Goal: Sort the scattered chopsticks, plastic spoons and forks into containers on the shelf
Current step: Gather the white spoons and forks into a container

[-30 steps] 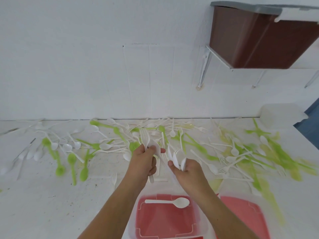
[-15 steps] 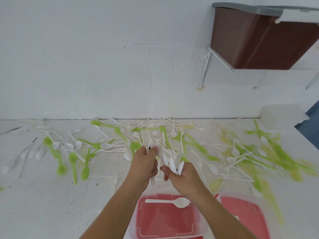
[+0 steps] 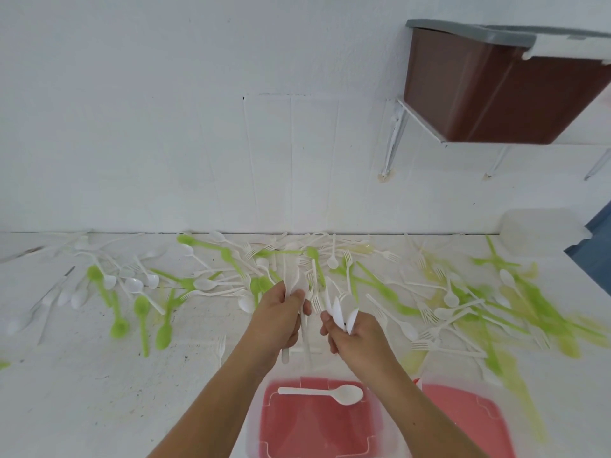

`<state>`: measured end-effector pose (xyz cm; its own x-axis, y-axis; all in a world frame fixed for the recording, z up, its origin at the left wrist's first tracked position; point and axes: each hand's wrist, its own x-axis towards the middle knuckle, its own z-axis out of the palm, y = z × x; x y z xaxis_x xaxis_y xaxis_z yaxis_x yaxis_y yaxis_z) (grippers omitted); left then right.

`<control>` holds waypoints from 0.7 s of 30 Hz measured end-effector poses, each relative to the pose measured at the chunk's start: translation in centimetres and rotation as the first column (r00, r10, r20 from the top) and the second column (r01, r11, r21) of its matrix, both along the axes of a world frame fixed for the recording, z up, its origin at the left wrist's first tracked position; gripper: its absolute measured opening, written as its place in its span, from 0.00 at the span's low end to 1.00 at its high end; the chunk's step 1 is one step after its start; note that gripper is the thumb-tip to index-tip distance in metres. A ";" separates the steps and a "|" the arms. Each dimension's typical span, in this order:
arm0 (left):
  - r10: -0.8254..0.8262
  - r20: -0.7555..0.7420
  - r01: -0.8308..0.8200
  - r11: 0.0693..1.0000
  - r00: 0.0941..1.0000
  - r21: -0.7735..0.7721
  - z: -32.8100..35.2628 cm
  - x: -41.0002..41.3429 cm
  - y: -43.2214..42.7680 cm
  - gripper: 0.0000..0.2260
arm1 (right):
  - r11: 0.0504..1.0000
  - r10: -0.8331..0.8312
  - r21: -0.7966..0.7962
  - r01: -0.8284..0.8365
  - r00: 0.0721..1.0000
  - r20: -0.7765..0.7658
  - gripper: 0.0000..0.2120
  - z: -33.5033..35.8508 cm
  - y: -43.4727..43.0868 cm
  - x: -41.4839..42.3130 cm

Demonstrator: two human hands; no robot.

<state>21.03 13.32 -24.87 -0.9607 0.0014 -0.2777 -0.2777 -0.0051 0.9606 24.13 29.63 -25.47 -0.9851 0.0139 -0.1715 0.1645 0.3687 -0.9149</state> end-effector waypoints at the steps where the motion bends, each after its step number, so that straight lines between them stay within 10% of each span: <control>1: -0.031 0.011 0.031 1.000 0.999 0.000 0.1 0.3 0.3 0.12 | 1.000 0.024 -0.014 -0.024 0.999 0.028 0.18 0.2 0.1 -0.1; 13: -0.076 -0.006 0.076 0.986 0.997 0.151 0.9 2.3 1.5 0.13 | 0.971 0.153 0.194 -0.138 0.986 -0.063 0.14 0.1 0.2 0.2; 21: 0.041 -0.047 -0.043 0.998 0.998 -0.047 1.5 1.9 0.0 0.12 | 0.878 0.424 -0.281 -0.388 0.902 0.078 0.09 1.4 2.7 0.4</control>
